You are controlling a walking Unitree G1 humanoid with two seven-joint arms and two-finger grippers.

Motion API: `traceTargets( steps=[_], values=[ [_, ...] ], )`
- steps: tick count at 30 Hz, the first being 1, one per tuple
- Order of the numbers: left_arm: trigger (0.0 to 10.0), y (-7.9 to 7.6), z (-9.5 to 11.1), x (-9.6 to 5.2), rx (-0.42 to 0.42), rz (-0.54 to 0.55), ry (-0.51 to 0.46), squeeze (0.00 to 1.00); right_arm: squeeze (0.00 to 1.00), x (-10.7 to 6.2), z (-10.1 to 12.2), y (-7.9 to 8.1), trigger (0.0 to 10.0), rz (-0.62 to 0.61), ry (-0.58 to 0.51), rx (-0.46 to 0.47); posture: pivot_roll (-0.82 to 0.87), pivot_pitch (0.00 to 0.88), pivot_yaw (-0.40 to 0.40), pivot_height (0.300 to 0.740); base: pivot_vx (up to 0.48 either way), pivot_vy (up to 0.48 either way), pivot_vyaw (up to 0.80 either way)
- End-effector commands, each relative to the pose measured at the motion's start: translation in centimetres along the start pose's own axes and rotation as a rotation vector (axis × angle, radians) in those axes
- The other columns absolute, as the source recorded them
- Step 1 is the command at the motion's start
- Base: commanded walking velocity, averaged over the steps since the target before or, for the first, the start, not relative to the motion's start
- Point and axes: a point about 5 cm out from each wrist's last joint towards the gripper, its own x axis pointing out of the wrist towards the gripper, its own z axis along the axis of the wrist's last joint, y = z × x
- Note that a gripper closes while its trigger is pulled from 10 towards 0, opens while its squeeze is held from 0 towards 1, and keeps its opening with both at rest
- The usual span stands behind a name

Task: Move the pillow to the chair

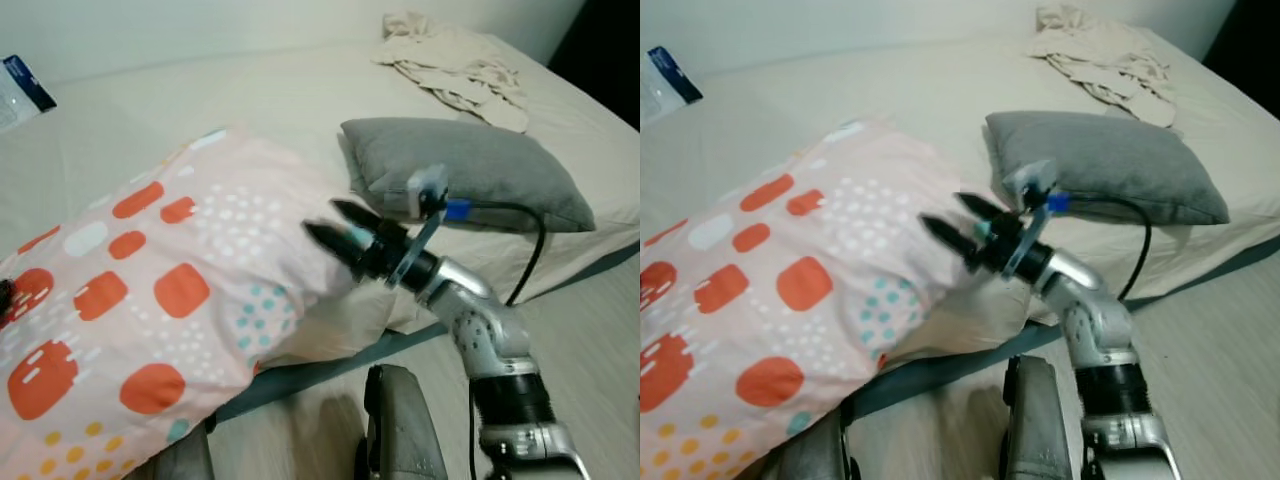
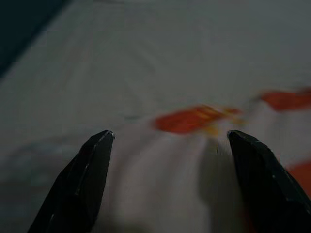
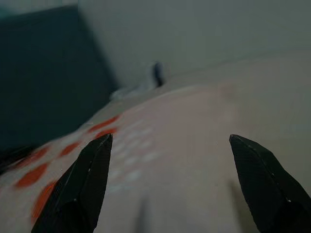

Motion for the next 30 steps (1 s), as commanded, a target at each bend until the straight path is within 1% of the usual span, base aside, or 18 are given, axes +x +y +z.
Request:
traceTargets(
  steps=[1, 2, 4, 5, 7, 9, 11, 14, 16, 17, 18, 19, 20, 21, 23, 26, 28, 30],
  values=[
    [10.0, 1.6, 0.3, -0.5, 0.073, 0.082, -0.004, 0.0, 0.0, -0.1, 0.4, -0.4, 10.0, -0.017, -0.019, 0.006, 0.09, 0.238, -0.04, 0.542, 0.0, 0.0, 0.0],
    [10.0, 1.6, 0.3, -0.5, 0.073, 0.082, -0.004, 0.0, 0.0, -0.1, 0.4, -0.4, 10.0, -0.017, -0.019, 0.006, 0.09, 0.238, -0.04, 0.542, 0.0, 0.0, 0.0],
    [10.0, 4.4, -0.2, -1.3, 0.165, 0.289, 0.038, 0.0, 0.0, -0.5, 1.6, -0.4, 10.0, 0.027, -0.034, 0.045, 0.09, 0.243, -0.045, 0.542, 0.0, 0.0, 0.0],
    [10.0, 4.4, -0.2, -1.3, 0.165, 0.289, 0.038, 0.0, 0.0, -0.5, 1.6, -0.4, 10.0, 0.027, -0.034, 0.045, 0.09, 0.243, -0.045, 0.542, 0.0, 0.0, 0.0],
    [10.0, 6.9, -0.3, -2.6, 0.223, 0.441, 0.05, 0.0, 0.0, -0.9, 1.6, -2.1, 10.0, -0.109, -0.014, 0.003, 0.09, 0.247, -0.04, 0.542, 0.0, 0.0, 0.0],
    [10.0, 6.9, -0.3, -2.6, 0.223, 0.441, 0.05, 0.0, 0.0, -0.9, 1.6, -2.1, 10.0, -0.109, -0.014, 0.003, 0.09, 0.247, -0.04, 0.542, 0.0, 0.0, 0.0],
    [10.0, 8.1, -0.7, -3.3, 0.224, 0.479, 0.08, 0.0, 0.0, -1.2, 0.8, -4.1, 10.0, -0.256, -0.003, -0.022, 0.08, 0.247, -0.037, 0.542, 0.0, 0.0, 0.0],
    [10.0, 8.2, -2.4, -3.5, 0.11, 0.404, 0.187, 0.0, 0.0, -1.4, -0.5, -6.0, 10.0, -0.364, -0.009, 0.021, 0.09, 0.248, -0.039, 0.542, 0.0, 0.0, 0.0],
    [10.0, 7.3, -3.2, -3.4, -0.043, 0.281, 0.213, 0.0, 0.0, -1.5, -0.9, -6.4, 10.0, -0.389, -0.006, 0.046, 0.09, 0.25, -0.043, 0.542, 0.0, 0.0, 0.0],
    [10.0, 7.3, -3.2, -3.4, -0.043, 0.281, 0.213, 0.0, 0.0, -1.5, -0.9, -6.4, 10.0, -0.389, -0.006, 0.046, 0.09, 0.25, -0.043, 0.542, 0.0, 0.0, 0.0],
    [10.0, 6.6, -3.4, -3.3, -0.177, 0.181, 0.215, 0.26, 0.0, -1.5, -1.0, -6.6, 10.0, -0.394, -0.012, 0.07, 0.09, 0.251, -0.046, 0.542, 0.0, 0.0, 0.0],
    [10.0, 5.7, -3.5, -3.4, -0.315, 0.045, 0.22, 0.93, 0.0, -1.5, -1.0, -6.8, 10.0, -0.4, -0.022, 0.101, 0.1, 0.253, -0.049, 0.542, 0.0, 0.0, 0.0],
    [10.0, 5.1, -3.5, -3.5, -0.399, -0.044, 0.217, 0.93, 0.0, -1.5, -1.0, -6.9, 10.0, -0.401, -0.029, 0.123, 0.1, 0.253, -0.05, 0.542, 0.0, 0.0, 0.0],
    [10.0, 4.9, -3.3, -3.7, -0.493, -0.097, 0.206, 1.0, 0.0, -1.5, -0.9, -7.0, 10.0, -0.405, -0.036, 0.141, 0.1, 0.254, -0.051, 0.542, 0.0, 0.0, 0.0],
    [10.0, 5.1, -2.9, -4.0, -0.61, -0.117, 0.165, 1.0, 0.0, -1.4, -0.7, -7.1, 10.0, -0.406, -0.046, 0.154, 0.1, 0.255, -0.053, 0.542, 0.0, 0.0, 0.0],
    [10.0, 5.3, -2.6, -4.1, -0.652, -0.115, 0.136, 1.0, 0.0, -1.4, -0.6, -7.2, 10.0, -0.406, -0.053, 0.165, 0.1, 0.255, -0.053, 0.542, 0.0, 0.0, 0.0],
    [10.0, 6.3, -2.0, -4.3, -0.713, -0.096, 0.075, 1.0, 0.0, -1.3, -0.7, -7.4, 10.0, -0.409, -0.06, 0.176, 0.09, 0.255, -0.052, 0.542, 0.0, 0.0, 0.0],
    [10.0, 6.9, -2.3, -5.1, -0.739, -0.112, 0.113, 1.0, 0.0, -1.2, -1.1, -7.6, 10.0, -0.41, -0.052, 0.174, 0.1, 0.255, -0.051, 0.542, 0.0, 0.0, 0.0]
  ],
)
